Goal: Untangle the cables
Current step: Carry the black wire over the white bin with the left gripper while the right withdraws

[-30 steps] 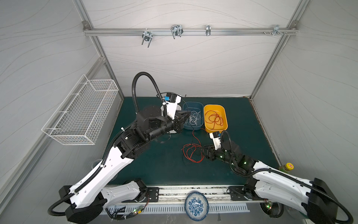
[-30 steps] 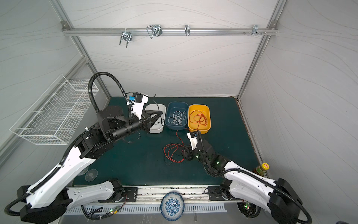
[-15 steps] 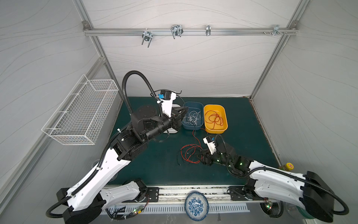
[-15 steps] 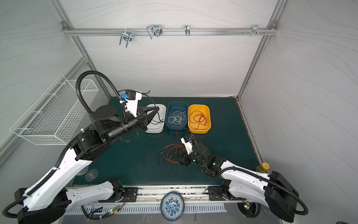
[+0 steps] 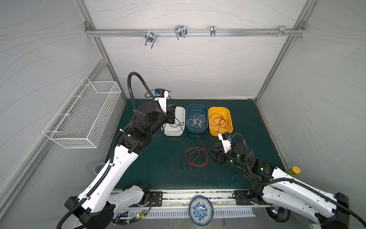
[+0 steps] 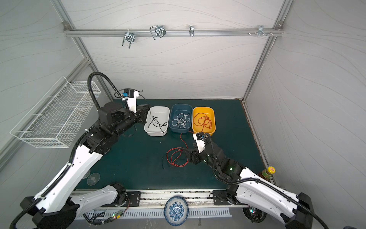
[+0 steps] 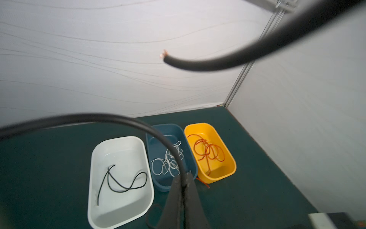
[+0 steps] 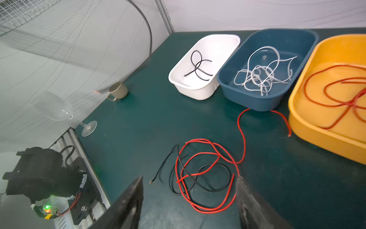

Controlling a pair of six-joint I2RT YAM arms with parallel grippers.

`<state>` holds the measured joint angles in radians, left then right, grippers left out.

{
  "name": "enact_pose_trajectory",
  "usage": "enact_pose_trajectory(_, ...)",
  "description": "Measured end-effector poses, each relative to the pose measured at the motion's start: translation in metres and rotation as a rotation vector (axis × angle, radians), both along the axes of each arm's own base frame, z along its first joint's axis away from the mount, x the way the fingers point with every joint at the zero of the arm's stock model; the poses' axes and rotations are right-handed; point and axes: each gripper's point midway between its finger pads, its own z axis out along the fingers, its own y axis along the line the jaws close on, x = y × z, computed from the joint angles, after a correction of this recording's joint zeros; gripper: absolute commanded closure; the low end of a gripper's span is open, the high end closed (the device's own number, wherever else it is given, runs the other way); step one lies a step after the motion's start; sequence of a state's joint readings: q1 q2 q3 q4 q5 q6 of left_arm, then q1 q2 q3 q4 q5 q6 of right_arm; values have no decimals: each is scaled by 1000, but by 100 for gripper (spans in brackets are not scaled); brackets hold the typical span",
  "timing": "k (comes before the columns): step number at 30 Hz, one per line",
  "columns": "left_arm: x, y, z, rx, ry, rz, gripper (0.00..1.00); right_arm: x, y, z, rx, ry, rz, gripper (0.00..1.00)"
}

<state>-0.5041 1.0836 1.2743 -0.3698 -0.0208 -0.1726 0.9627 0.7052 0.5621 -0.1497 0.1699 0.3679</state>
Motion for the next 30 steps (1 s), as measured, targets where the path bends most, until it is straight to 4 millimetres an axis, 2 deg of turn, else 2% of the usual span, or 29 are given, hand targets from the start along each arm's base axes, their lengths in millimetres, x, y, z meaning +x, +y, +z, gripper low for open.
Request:
enact_pose_trajectory(5, 14, 4, -34, 93, 8, 28, 100, -1, -22, 19, -28, -47, -53, 11)
enact_pose_trajectory(7, 22, 6, -41, 118, -12, 42, 100, -2, -29, 27, -36, -63, -64, 2)
enact_pose_trajectory(14, 58, 8, -57, 233, -80, 98, 100, -10, -47, 63, -54, -110, -71, 1)
enact_pose_trajectory(19, 84, 5, -70, 298, -111, 125, 100, -15, -67, 84, -87, -161, -97, 1)
enact_pose_trajectory(25, 110, 7, -79, 368, -160, 171, 100, -22, -92, 80, -141, -213, -125, 1)
enact_pose_trajectory(30, 126, 11, -86, 435, -195, 207, 100, -29, -107, 63, -155, -226, -135, 1)
